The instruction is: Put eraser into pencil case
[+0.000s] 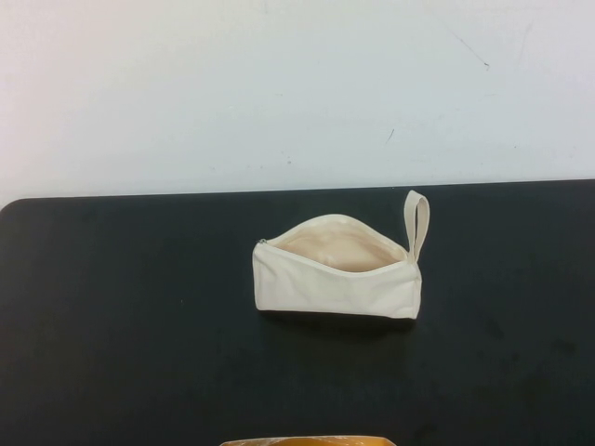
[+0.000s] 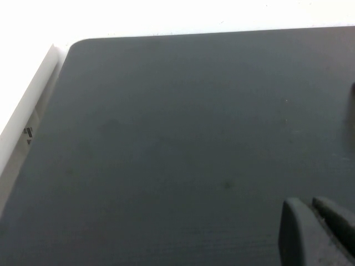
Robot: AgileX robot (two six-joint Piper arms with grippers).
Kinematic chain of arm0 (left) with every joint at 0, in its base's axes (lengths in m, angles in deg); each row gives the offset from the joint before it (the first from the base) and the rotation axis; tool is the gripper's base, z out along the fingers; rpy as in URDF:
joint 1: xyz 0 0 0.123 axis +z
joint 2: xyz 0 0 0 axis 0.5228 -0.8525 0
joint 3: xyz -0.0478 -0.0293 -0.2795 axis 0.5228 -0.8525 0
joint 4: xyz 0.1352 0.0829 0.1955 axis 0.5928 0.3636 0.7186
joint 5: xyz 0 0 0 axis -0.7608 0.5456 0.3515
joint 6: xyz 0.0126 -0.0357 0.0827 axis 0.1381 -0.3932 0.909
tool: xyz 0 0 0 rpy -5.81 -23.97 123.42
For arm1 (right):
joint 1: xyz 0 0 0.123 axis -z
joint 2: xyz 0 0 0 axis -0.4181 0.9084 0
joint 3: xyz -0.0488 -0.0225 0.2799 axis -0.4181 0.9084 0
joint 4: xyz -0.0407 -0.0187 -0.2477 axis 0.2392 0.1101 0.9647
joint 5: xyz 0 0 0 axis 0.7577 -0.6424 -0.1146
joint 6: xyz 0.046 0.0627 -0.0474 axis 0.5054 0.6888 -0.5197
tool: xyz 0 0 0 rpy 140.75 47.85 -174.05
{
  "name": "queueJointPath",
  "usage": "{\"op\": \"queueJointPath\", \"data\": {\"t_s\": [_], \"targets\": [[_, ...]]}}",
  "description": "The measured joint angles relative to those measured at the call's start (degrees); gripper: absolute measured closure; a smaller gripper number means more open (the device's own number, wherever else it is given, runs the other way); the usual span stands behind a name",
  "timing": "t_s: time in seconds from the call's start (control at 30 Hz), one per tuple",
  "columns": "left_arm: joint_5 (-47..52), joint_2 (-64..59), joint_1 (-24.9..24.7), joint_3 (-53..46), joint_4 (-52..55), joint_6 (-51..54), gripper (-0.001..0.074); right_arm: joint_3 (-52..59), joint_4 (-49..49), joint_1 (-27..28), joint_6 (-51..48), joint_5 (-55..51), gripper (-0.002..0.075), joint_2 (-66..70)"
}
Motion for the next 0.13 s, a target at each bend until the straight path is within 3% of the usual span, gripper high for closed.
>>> {"op": "queueJointPath", "data": {"t_s": [0.13], "targets": [[0.00, 0.00, 0.00, 0.00, 0.00, 0.00, 0.0737, 0.00, 0.00, 0.00, 0.00, -0.04, 0.0727, 0.00]]}}
